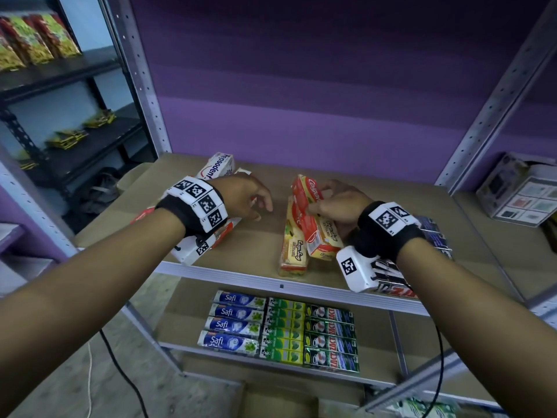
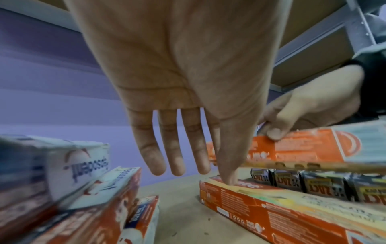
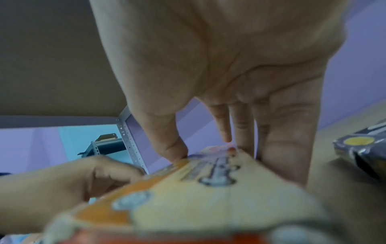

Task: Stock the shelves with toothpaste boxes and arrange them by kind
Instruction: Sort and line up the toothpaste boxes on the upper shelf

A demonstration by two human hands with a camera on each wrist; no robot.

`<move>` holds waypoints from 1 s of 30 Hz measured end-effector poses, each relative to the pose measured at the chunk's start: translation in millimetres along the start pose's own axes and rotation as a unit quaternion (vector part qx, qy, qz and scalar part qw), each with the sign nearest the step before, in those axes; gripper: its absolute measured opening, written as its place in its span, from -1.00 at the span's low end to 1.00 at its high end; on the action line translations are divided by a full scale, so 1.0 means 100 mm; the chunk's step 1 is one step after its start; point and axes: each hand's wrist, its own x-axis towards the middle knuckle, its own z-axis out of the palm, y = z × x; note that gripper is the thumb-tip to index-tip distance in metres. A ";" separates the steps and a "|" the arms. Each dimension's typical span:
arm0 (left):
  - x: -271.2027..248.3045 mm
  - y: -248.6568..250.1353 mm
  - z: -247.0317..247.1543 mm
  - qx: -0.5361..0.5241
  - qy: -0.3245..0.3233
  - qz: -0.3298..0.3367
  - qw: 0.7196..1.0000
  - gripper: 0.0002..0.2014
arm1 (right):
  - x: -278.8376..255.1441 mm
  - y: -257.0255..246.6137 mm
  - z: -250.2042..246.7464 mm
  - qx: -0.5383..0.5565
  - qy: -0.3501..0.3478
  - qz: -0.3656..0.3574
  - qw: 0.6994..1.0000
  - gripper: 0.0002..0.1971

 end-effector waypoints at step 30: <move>0.86 0.32 0.30 0.125 -0.141 0.037 0.981 -0.13 | -0.26 0.66 -0.62 -0.012 0.091 0.000 0.996 -0.32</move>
